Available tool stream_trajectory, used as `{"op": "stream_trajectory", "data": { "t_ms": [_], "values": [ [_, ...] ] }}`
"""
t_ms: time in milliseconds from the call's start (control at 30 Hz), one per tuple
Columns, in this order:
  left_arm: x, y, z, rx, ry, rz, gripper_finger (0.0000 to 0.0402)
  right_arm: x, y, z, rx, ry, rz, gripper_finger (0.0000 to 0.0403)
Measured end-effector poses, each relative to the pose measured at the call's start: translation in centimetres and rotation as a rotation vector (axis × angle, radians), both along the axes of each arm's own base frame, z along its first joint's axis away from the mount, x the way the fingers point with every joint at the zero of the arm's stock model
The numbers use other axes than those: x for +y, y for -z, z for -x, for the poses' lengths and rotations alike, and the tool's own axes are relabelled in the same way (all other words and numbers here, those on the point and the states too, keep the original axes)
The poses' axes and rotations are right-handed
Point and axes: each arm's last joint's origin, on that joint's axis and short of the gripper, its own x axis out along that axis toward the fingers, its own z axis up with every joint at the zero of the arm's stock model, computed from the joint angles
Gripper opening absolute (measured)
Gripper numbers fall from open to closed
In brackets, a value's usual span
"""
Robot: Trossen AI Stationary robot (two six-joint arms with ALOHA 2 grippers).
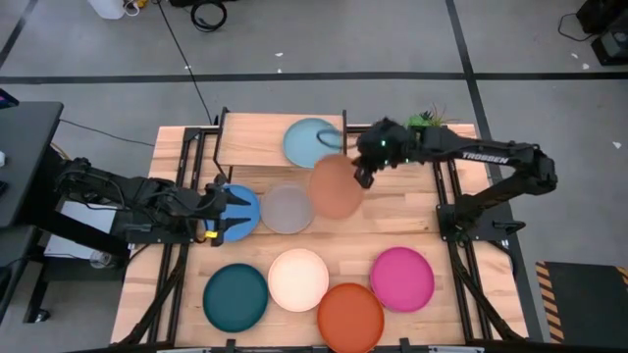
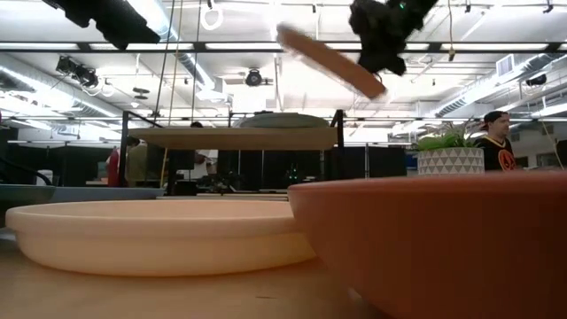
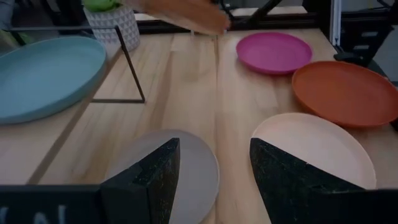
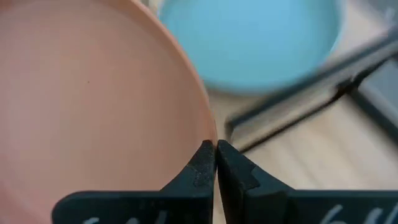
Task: Place and stack plates onto a shelf
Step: Stack the brown plate on top of the light blue plate on the shelf
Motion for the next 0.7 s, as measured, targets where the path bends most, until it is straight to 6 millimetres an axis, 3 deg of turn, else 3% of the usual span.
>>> {"op": "stream_trajectory", "data": {
  "t_ms": [133,267,467,700],
  "values": [
    [0.0,0.0,0.0,0.001,0.000,-0.002,0.0203,-1.8,-2.8,-1.4,-0.048,-0.009,0.073,0.0012],
    [0.0,0.0,0.0,0.001,-0.003,0.004,0.0203,-4.3,-3.9,-3.6,-0.028,-0.002,0.103,0.0012],
    [0.0,0.1,0.0,0.006,-0.006,0.011,0.0203,-8.2,-4.2,-7.1,-0.007,-0.024,0.123,0.0012],
    [0.0,0.2,0.1,0.020,-0.012,0.025,0.0203,-13.2,-2.7,-7.9,0.063,0.024,0.063,0.0012]
  ]
}}
